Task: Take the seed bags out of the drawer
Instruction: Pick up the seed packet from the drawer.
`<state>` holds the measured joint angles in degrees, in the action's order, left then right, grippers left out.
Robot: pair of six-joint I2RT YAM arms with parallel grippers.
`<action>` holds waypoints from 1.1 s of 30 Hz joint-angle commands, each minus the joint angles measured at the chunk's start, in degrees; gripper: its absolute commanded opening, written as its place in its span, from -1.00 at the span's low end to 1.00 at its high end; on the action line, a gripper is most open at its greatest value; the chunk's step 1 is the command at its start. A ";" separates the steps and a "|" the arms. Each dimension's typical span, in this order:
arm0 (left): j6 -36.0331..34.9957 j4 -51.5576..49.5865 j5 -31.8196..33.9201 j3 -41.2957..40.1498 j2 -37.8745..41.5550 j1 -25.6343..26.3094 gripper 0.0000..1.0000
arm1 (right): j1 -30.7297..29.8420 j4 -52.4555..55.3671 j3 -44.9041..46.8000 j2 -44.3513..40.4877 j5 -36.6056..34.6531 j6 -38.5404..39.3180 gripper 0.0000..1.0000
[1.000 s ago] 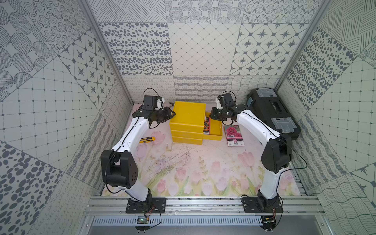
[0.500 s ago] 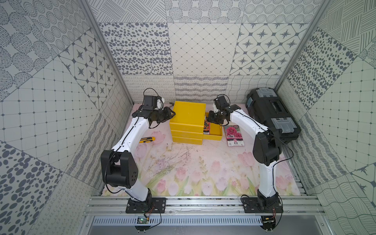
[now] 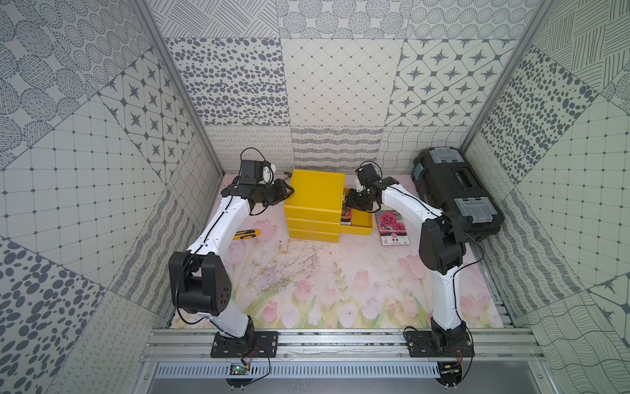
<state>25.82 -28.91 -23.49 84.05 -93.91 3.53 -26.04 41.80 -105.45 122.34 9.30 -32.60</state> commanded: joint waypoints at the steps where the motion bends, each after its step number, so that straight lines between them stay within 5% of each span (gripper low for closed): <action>1: -0.78 -6.34 1.92 -0.29 -0.65 -0.73 -0.28 | -0.30 -0.62 -2.11 1.64 0.77 -0.18 -0.31; 9: -0.78 -6.37 1.84 -0.25 -0.66 -0.85 -0.27 | -0.40 -0.81 -2.55 2.42 1.96 -0.71 -0.48; 15: -0.60 -6.21 1.78 -0.38 -0.66 -0.90 -0.27 | -0.32 -0.68 -1.46 0.56 -0.88 -0.79 -0.88; 17: -0.57 -6.25 1.71 -0.38 -0.67 -0.90 -0.27 | -0.18 -0.71 -1.02 -0.22 -1.63 -0.80 -0.88; 20: -0.60 -6.25 1.67 -0.45 -0.73 -0.89 -0.27 | 0.03 -0.62 -0.49 -1.16 -2.01 -0.47 -0.58; 33: -0.50 -6.12 1.48 -0.46 -0.79 -0.95 -0.27 | 0.20 -0.58 0.75 -2.42 -1.79 0.08 -0.67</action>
<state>25.85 -28.95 -23.86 84.03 -93.91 3.27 -26.02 41.58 -105.91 122.91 8.23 -32.86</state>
